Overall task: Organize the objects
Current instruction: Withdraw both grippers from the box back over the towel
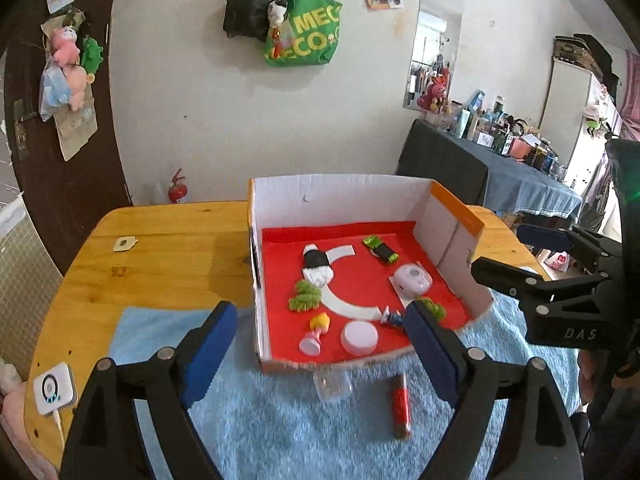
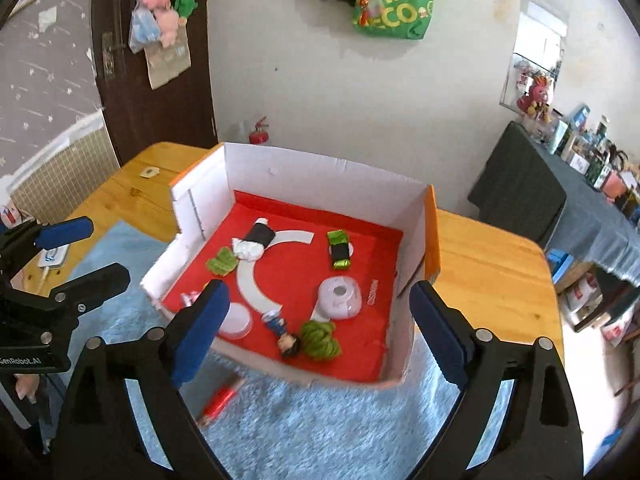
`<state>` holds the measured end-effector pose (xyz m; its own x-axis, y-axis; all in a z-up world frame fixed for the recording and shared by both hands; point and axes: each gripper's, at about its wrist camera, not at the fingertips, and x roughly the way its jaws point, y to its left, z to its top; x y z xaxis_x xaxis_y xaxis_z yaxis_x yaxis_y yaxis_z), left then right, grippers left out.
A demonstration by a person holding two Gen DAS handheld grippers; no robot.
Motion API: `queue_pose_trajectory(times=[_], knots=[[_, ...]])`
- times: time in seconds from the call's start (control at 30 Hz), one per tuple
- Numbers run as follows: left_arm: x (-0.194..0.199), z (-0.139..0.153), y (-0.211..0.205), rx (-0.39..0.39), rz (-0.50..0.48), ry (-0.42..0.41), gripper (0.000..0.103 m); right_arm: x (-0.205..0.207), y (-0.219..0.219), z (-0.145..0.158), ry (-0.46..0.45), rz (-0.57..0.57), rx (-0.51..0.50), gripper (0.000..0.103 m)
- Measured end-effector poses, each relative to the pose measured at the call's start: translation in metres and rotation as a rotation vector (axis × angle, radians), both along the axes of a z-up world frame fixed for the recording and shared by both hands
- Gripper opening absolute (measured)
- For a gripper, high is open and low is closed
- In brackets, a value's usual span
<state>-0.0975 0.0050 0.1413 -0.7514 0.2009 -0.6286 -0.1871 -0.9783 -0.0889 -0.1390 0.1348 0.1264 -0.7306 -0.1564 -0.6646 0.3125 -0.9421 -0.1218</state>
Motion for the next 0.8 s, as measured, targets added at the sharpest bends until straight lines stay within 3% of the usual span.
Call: queue_pose_trajectory(times=[0.33,0.6,0.8], knots=[[0.047,-0.02,-0.003,0.005,0.01,0.03,0.088,0.052,0.013,-0.017,0.061,-0.026,-0.08,0.095],[0.07,-0.046,-0.003,0.015,0.036,0.047,0.09,0.086,0.012,-0.048,0.115,-0.082,-0.032,0.098],[0.076,-0.076,0.004,-0.003,0.052,0.026,0.09,0.09,0.018,-0.084,0.074,-0.113,-0.056,0.098]])
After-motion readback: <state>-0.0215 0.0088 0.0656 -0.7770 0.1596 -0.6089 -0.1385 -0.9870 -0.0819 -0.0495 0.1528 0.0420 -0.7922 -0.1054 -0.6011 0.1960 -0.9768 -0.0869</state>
